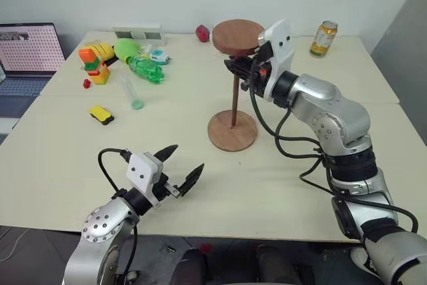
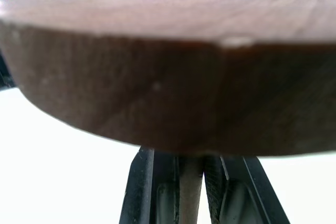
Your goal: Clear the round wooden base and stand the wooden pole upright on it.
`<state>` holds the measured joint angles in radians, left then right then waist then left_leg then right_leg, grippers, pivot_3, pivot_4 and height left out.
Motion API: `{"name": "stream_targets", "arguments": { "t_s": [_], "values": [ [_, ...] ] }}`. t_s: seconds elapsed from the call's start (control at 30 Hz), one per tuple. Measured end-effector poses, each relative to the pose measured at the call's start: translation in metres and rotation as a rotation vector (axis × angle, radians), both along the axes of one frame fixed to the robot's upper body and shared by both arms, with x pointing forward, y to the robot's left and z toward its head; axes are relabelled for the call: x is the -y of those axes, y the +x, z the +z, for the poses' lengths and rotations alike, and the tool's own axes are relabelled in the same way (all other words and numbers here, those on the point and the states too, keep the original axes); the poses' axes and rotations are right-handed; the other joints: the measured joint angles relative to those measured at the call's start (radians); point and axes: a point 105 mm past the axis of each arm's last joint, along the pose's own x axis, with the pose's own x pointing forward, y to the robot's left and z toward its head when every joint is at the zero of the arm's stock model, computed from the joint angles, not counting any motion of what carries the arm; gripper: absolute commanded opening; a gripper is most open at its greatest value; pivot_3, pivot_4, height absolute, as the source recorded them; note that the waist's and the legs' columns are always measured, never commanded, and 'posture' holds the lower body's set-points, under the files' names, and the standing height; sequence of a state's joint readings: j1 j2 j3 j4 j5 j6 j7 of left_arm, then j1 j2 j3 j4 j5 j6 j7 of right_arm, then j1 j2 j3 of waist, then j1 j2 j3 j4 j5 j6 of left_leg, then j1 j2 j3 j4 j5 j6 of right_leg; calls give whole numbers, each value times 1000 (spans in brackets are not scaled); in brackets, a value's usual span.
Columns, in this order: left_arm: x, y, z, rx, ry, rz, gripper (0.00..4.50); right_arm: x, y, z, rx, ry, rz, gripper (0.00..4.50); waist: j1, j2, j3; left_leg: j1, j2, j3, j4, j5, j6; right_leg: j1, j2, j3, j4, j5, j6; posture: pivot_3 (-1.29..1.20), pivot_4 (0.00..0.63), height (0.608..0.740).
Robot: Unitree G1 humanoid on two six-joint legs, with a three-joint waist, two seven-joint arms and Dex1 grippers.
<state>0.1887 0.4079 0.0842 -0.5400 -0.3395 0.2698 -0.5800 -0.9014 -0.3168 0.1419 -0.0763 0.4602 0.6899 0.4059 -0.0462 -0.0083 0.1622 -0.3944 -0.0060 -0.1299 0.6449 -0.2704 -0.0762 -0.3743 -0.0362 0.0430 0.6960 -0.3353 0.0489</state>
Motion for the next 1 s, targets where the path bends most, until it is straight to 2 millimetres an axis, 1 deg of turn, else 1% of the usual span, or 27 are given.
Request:
{"name": "stream_targets", "arguments": {
  "t_s": [0.2,0.5,1.0],
  "values": [
    [3,3,5,16,-9,-12,4500,-2,1,-9,-30,-8,-3,392,-11,0,0,0,0,0,0,0,0,0,0,0,0,0,0,0,150,740],
    [4,2,3,2,-11,-22,4500,-8,1,-8,-35,20,-6,392,-12,0,0,0,0,0,0,0,0,0,0,0,0,0,0,0,150,740],
    [5,1,-1,-22,-9,-25,4500,-6,7,-9,-30,40,-39,392,-12,0,0,0,0,0,0,0,0,0,0,0,0,0,0,0,150,740]
  ]
}}
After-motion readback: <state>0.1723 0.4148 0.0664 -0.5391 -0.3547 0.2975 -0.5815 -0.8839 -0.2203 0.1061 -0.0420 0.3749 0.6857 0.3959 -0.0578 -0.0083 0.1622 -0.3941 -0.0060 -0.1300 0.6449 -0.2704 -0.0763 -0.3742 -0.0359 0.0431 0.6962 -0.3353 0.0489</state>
